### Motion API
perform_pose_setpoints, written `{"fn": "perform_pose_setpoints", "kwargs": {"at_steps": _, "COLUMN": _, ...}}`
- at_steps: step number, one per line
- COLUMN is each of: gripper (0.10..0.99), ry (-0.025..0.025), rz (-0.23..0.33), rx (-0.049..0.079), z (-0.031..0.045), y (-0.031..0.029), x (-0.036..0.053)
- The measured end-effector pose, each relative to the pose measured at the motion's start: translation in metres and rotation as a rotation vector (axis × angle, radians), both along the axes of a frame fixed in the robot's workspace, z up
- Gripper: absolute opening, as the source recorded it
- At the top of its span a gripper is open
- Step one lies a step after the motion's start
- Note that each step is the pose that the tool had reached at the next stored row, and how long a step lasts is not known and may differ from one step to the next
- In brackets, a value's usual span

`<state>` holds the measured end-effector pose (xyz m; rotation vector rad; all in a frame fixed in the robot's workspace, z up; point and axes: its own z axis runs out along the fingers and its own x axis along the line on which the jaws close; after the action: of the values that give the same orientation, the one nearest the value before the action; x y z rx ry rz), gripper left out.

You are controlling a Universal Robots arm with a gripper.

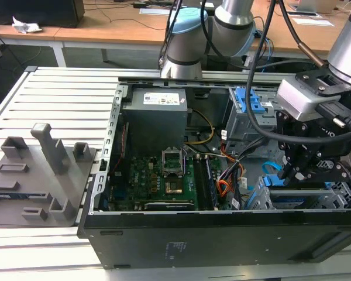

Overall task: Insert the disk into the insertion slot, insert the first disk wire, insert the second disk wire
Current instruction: 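Insert the second disk wire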

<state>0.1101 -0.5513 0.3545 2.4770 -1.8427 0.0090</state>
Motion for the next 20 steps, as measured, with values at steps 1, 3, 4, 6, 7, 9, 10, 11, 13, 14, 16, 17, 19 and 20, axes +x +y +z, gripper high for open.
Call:
{"fn": "perform_pose_setpoints", "kwargs": {"at_steps": 1, "gripper": 0.165, "ry": 0.0000, "rz": 0.000, "rx": 0.000, "z": 0.0000, "y": 0.0000, "x": 0.0000}}
{"fn": "perform_pose_setpoints", "kwargs": {"at_steps": 3, "gripper": 0.165, "ry": 0.0000, "rz": 0.000, "rx": 0.000, "z": 0.0001, "y": -0.0001, "x": 0.0000}}
{"fn": "perform_pose_setpoints", "kwargs": {"at_steps": 4, "gripper": 0.165, "ry": -0.0001, "rz": -0.001, "rx": 0.000, "z": 0.0001, "y": -0.0001, "x": 0.0000}}
{"fn": "perform_pose_setpoints", "kwargs": {"at_steps": 6, "gripper": 0.165, "ry": -0.0001, "rz": -0.016, "rx": 0.000, "z": 0.0001, "y": -0.0001, "x": 0.0000}}
{"fn": "perform_pose_setpoints", "kwargs": {"at_steps": 7, "gripper": 0.165, "ry": 0.0000, "rz": -0.026, "rx": 0.000, "z": 0.0001, "y": -0.0001, "x": 0.0001}}
{"fn": "perform_pose_setpoints", "kwargs": {"at_steps": 9, "gripper": 0.165, "ry": 0.0000, "rz": -0.065, "rx": 0.000, "z": 0.0001, "y": -0.0001, "x": 0.0000}}
{"fn": "perform_pose_setpoints", "kwargs": {"at_steps": 10, "gripper": 0.165, "ry": 0.0000, "rz": -0.075, "rx": 0.000, "z": 0.0001, "y": -0.0001, "x": 0.0001}}
{"fn": "perform_pose_setpoints", "kwargs": {"at_steps": 11, "gripper": 0.165, "ry": 0.0000, "rz": -0.093, "rx": 0.000, "z": 0.0001, "y": -0.0001, "x": 0.0000}}
{"fn": "perform_pose_setpoints", "kwargs": {"at_steps": 13, "gripper": 0.165, "ry": 0.0000, "rz": -0.150, "rx": 0.000, "z": 0.0001, "y": -0.0001, "x": 0.0000}}
{"fn": "perform_pose_setpoints", "kwargs": {"at_steps": 14, "gripper": 0.165, "ry": 0.0000, "rz": -0.164, "rx": 0.000, "z": 0.0001, "y": -0.0001, "x": 0.0000}}
{"fn": "perform_pose_setpoints", "kwargs": {"at_steps": 16, "gripper": 0.165, "ry": 0.0000, "rz": -0.196, "rx": 0.000, "z": 0.0001, "y": -0.0001, "x": 0.0000}}
{"fn": "perform_pose_setpoints", "kwargs": {"at_steps": 17, "gripper": 0.165, "ry": 0.0000, "rz": -0.209, "rx": 0.000, "z": 0.0001, "y": -0.0001, "x": 0.0001}}
{"fn": "perform_pose_setpoints", "kwargs": {"at_steps": 19, "gripper": 0.165, "ry": 0.0000, "rz": -0.242, "rx": 0.000, "z": 0.0001, "y": -0.0001, "x": 0.0001}}
{"fn": "perform_pose_setpoints", "kwargs": {"at_steps": 20, "gripper": 0.165, "ry": 0.0000, "rz": -0.260, "rx": 0.000, "z": 0.0001, "y": -0.0001, "x": 0.0000}}
